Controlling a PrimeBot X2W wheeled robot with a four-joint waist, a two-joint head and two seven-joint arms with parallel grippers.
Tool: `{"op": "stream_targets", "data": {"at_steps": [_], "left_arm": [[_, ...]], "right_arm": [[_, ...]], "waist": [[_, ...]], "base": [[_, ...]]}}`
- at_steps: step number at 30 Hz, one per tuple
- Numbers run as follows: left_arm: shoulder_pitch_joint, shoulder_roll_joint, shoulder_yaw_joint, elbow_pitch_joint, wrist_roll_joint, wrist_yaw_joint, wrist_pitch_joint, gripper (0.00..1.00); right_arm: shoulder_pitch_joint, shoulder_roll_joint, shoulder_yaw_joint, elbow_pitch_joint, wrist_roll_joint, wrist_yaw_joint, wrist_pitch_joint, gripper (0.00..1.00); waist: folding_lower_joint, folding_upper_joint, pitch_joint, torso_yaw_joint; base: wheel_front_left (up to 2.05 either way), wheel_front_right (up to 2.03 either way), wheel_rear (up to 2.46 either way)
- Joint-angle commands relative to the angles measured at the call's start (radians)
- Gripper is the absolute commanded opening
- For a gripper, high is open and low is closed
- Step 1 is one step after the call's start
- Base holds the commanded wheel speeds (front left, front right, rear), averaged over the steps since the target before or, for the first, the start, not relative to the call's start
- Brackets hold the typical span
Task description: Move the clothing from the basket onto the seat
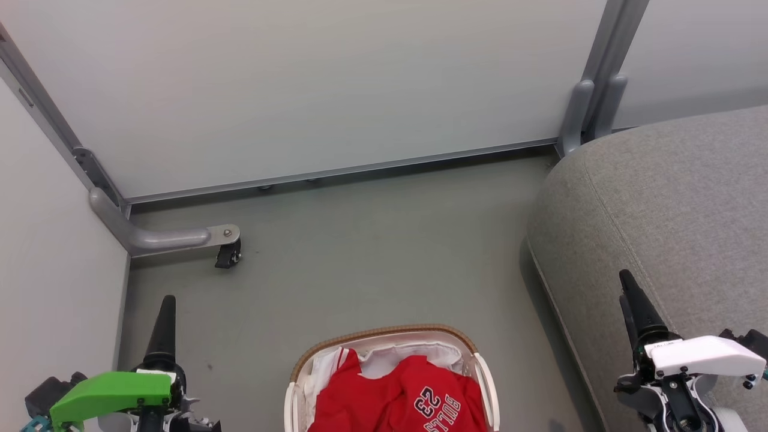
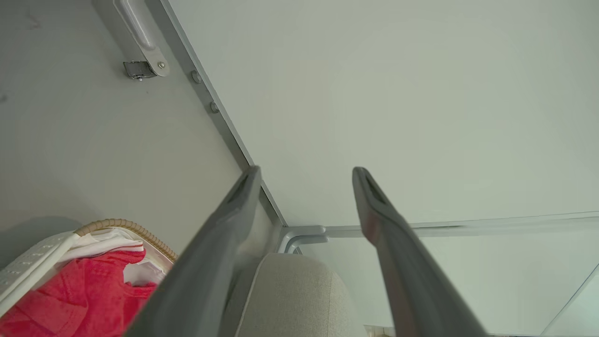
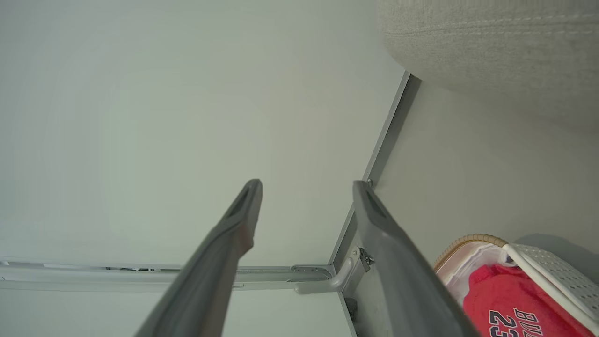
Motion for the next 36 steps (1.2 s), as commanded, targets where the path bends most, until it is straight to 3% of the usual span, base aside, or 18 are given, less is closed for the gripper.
{"op": "stream_targets", "data": {"at_steps": [1, 15, 36], "left_arm": [[-0.038, 0.015, -0.003, -0.010, 0.051, -0.003, -0.011, 1.00], [-0.037, 0.023, -0.026, -0.002, 0.355, -0.004, -0.068, 1.00], [-0.052, 0.054, -0.089, 0.033, 0.684, 0.006, -0.139, 1.00]], "right_arm": [[-0.031, -0.012, 0.004, -0.021, -0.050, 0.000, -0.012, 1.00], [-0.042, -0.020, 0.047, -0.021, -0.342, 0.000, -0.070, 1.00], [-0.089, -0.038, 0.094, 0.002, -0.673, 0.000, -0.142, 1.00]], "waist": [[0.0000, 0.0000, 0.001, 0.000], [0.0000, 0.0000, 0.009, 0.002], [0.0000, 0.0000, 0.016, 0.004]], "base": [[0.00, 0.00, 0.00], [0.00, 0.00, 0.00], [0.00, 0.00, 0.00]]}}
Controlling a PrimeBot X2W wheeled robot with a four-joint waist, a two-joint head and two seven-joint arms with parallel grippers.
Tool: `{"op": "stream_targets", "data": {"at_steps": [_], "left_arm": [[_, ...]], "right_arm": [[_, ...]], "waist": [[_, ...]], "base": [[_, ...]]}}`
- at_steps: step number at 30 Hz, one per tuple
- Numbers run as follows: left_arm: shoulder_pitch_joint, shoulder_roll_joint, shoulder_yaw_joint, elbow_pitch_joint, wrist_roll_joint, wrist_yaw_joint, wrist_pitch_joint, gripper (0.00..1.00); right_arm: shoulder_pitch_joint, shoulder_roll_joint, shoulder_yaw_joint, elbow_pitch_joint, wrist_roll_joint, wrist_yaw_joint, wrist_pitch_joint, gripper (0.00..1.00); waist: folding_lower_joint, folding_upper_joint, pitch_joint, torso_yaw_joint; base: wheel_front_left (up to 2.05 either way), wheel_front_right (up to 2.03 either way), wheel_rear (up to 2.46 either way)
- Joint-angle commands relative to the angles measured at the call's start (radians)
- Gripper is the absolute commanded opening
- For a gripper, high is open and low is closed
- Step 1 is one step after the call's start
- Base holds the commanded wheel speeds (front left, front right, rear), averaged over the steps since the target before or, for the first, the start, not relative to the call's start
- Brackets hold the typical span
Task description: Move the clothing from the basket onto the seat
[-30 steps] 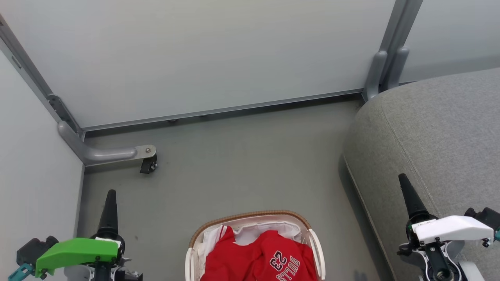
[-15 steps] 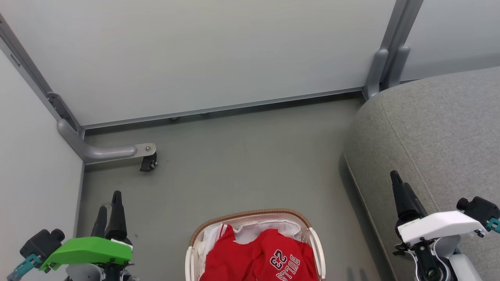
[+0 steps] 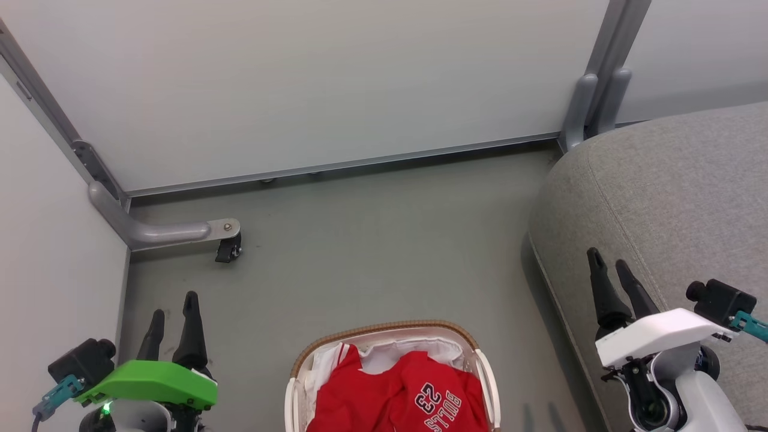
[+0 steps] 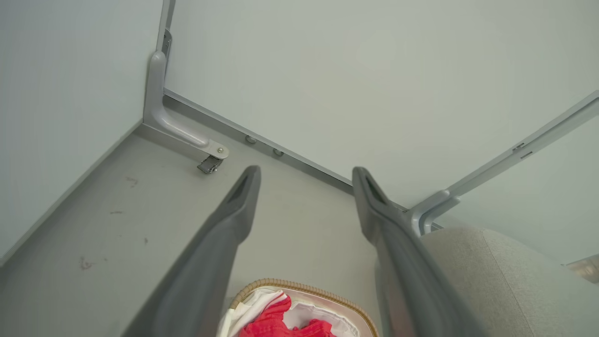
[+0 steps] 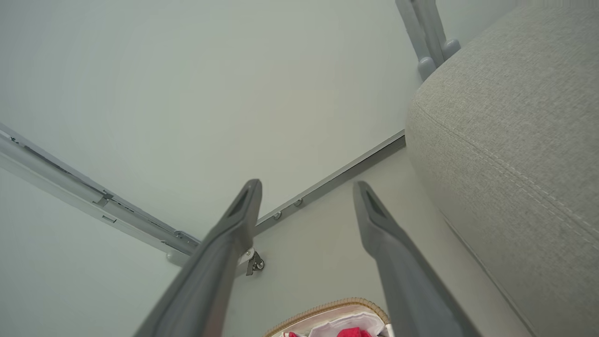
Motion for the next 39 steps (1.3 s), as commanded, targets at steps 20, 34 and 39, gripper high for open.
{"op": "stream_targets", "data": {"at_steps": [20, 34, 39], "left_arm": [[-0.013, 0.027, -0.038, 0.018, 0.243, 0.031, -0.064, 1.00], [0.002, 0.006, -0.031, 0.003, 0.366, 0.022, -0.098, 1.00], [0.008, 0.000, -0.025, 0.000, 0.410, 0.018, -0.109, 1.00]], "right_arm": [[-0.013, 0.002, 0.013, 0.022, -0.266, 0.000, -0.065, 1.00], [-0.006, 0.013, 0.003, 0.026, -0.410, 0.000, -0.099, 1.00], [-0.004, 0.016, 0.002, 0.027, -0.452, 0.000, -0.109, 1.00]], "waist": [[0.0000, 0.0000, -0.005, 0.007], [0.0000, 0.0000, -0.004, 0.007], [0.0000, 0.0000, -0.005, 0.008]], "base": [[0.00, 0.00, 0.00], [0.00, 0.00, 0.00], [0.00, 0.00, 0.00]]}}
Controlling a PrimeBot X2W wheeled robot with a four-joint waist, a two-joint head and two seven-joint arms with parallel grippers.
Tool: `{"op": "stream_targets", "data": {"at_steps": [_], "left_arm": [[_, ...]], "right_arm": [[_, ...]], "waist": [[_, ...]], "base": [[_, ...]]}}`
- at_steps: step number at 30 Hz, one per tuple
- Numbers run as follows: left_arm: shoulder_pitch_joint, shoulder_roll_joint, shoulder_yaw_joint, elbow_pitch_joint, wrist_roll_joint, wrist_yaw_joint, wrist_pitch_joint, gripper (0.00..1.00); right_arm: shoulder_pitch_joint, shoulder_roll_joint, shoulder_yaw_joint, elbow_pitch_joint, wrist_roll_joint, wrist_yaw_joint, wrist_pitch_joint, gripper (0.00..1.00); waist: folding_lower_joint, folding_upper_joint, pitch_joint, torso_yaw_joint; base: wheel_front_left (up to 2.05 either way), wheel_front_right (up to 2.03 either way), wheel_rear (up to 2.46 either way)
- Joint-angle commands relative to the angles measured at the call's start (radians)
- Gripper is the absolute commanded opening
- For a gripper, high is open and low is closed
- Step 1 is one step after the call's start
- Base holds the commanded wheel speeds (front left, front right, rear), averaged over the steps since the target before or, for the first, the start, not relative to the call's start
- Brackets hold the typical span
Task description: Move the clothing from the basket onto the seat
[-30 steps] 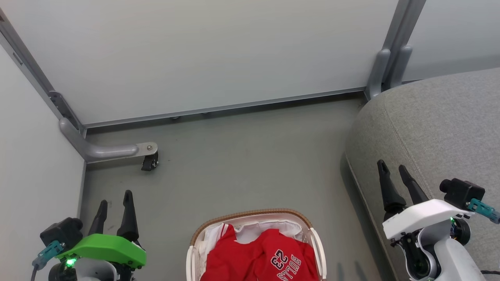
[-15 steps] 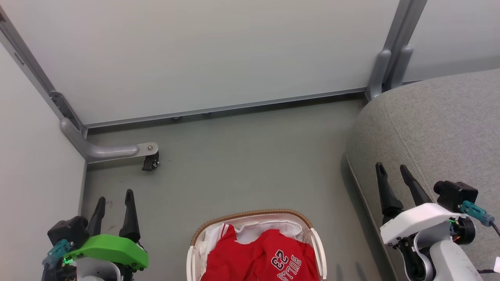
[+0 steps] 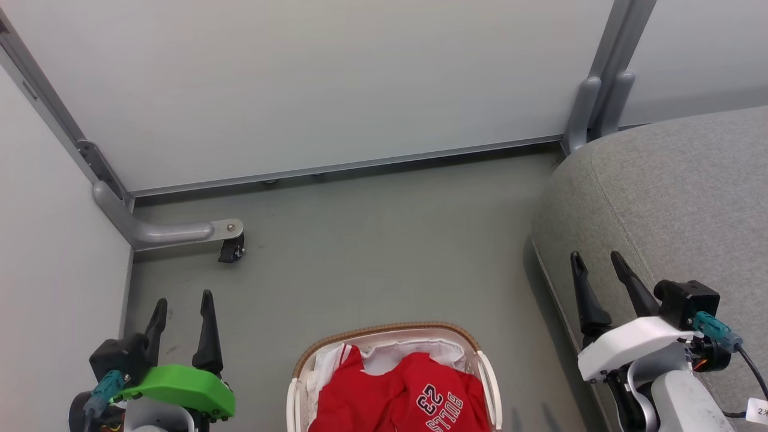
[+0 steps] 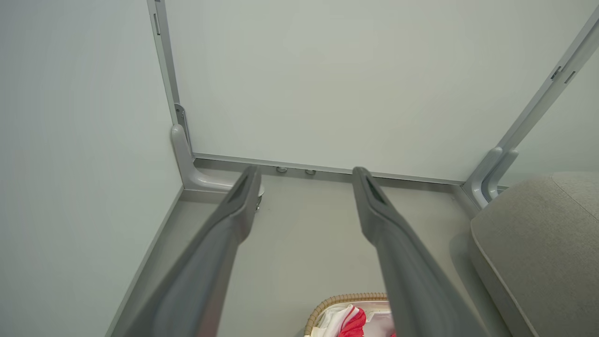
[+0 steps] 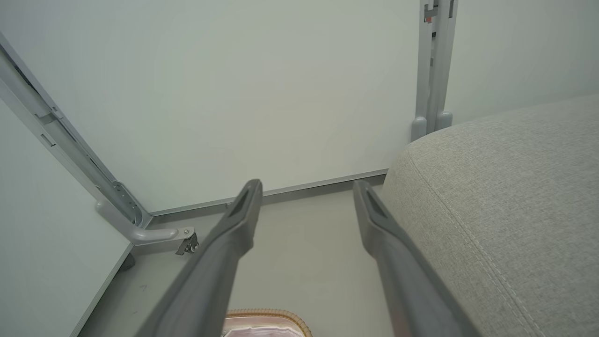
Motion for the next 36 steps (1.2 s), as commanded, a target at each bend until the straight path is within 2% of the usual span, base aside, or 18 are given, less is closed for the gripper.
{"op": "stream_targets", "data": {"at_steps": [1, 21, 29, 36], "left_arm": [[0.007, 0.001, 0.005, -0.007, 0.028, -0.003, -0.008, 1.00], [0.033, -0.028, 0.007, 0.015, 0.175, -0.023, -0.049, 1.00], [-0.042, -0.032, -0.033, 0.061, 0.211, -0.029, -0.063, 1.00], [-0.153, -0.001, -0.149, 0.113, 0.204, -0.030, -0.074, 1.00]], "right_arm": [[0.008, -0.003, -0.001, -0.003, -0.028, 0.000, -0.009, 1.00], [0.005, 0.002, 0.007, 0.033, -0.181, 0.000, -0.050, 1.00], [-0.047, 0.003, 0.022, 0.000, -0.242, 0.000, -0.065, 1.00], [-0.119, 0.003, 0.050, -0.039, -0.266, 0.000, -0.074, 1.00]], "waist": [[0.0000, 0.0000, -0.001, 0.000], [0.0000, 0.0000, 0.011, -0.008], [0.0000, 0.0000, 0.127, -0.046], [0.0000, 0.0000, 0.272, -0.110]], "base": [[0.00, 0.00, 0.00], [0.00, 0.00, 0.00], [0.00, 0.00, 0.00], [0.00, 0.00, 0.00]]}}
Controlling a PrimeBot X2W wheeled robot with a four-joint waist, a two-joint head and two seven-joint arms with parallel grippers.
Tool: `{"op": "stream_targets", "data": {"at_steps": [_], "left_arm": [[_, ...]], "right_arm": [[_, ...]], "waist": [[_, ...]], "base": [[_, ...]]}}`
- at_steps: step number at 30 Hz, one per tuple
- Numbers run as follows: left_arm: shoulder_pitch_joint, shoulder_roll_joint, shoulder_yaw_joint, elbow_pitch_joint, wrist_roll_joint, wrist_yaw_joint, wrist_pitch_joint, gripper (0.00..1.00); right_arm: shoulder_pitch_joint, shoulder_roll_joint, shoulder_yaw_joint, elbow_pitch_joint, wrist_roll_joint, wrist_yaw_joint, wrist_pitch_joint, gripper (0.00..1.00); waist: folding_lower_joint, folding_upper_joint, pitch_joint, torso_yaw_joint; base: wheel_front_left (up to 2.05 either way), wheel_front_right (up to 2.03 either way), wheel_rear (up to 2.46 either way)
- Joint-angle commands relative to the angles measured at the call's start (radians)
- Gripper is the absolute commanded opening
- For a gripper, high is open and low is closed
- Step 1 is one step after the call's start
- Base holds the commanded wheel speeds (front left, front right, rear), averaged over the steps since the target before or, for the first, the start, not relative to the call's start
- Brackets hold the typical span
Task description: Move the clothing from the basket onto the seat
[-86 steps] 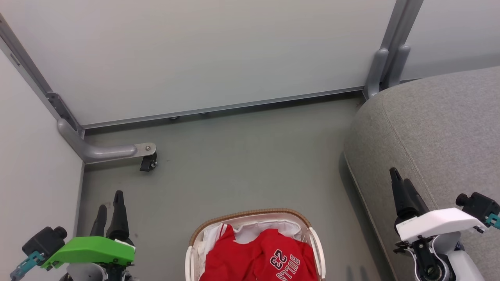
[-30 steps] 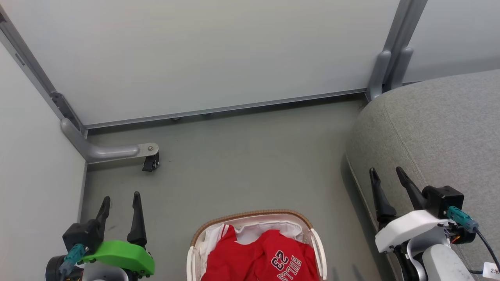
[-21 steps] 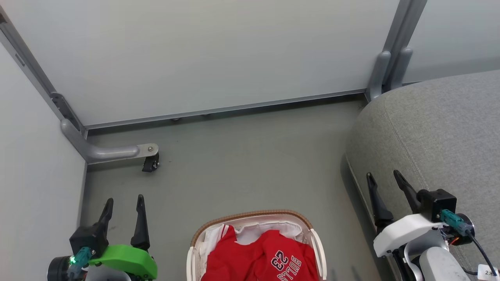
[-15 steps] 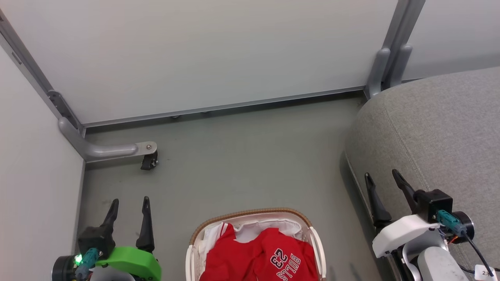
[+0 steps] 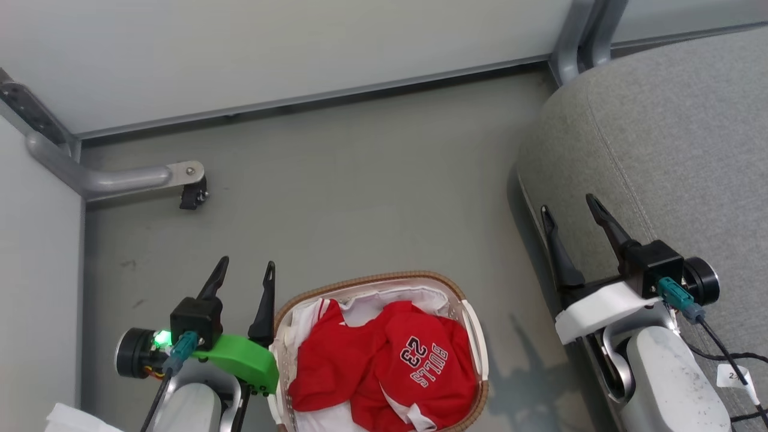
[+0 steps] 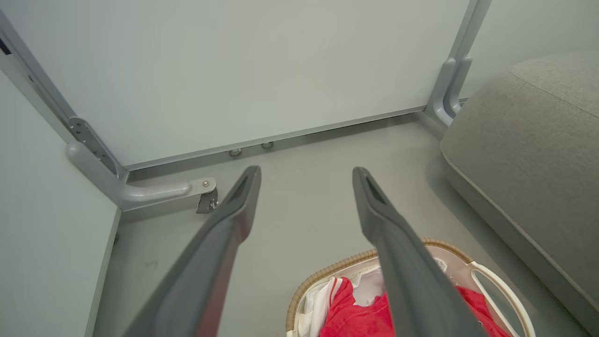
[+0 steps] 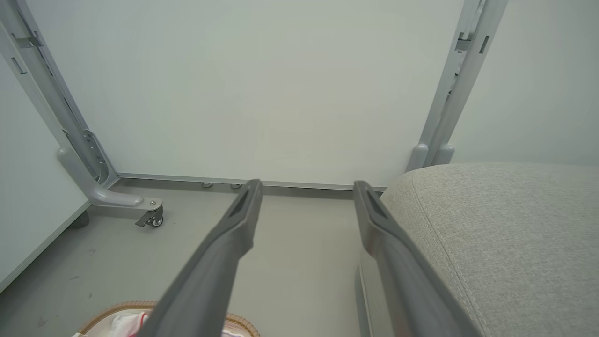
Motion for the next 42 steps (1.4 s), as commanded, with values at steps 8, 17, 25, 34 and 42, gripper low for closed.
{"op": "stream_targets", "data": {"at_steps": [8, 17, 25, 34, 42], "left_arm": [[-0.145, 0.067, -0.121, 0.063, -0.044, -0.004, -0.004, 1.00], [-0.238, 0.132, -0.253, 0.121, -0.050, -0.004, -0.004, 1.00], [-0.311, 0.180, -0.362, 0.246, -0.034, -0.004, -0.003, 1.00], [-0.377, 0.203, -0.507, 0.407, 0.006, -0.004, -0.003, 1.00], [-0.440, 0.194, -0.591, 0.571, 0.058, 0.002, -0.003, 1.00]], "right_arm": [[-0.079, -0.002, 0.039, -0.071, 0.034, -0.001, -0.004, 1.00], [-0.137, -0.002, 0.080, -0.127, 0.078, -0.001, -0.004, 1.00], [-0.177, -0.002, 0.118, -0.148, 0.123, -0.001, -0.004, 1.00], [-0.191, -0.002, 0.149, -0.157, 0.138, -0.001, -0.004, 1.00], [-0.194, -0.002, 0.156, -0.163, 0.150, -0.001, -0.004, 1.00]], "waist": [[0.0000, 0.0000, 0.244, -0.132], [0.0000, 0.0000, 0.384, -0.199], [0.0000, 0.0000, 0.479, -0.243], [0.0000, 0.0000, 0.551, -0.271], [0.0000, 0.0000, 0.590, -0.278]], "base": [[0.00, 0.00, 0.00], [0.00, 0.00, 0.00], [0.00, 0.00, 0.00], [0.00, 0.00, 0.00], [0.00, 0.00, 0.00]]}}
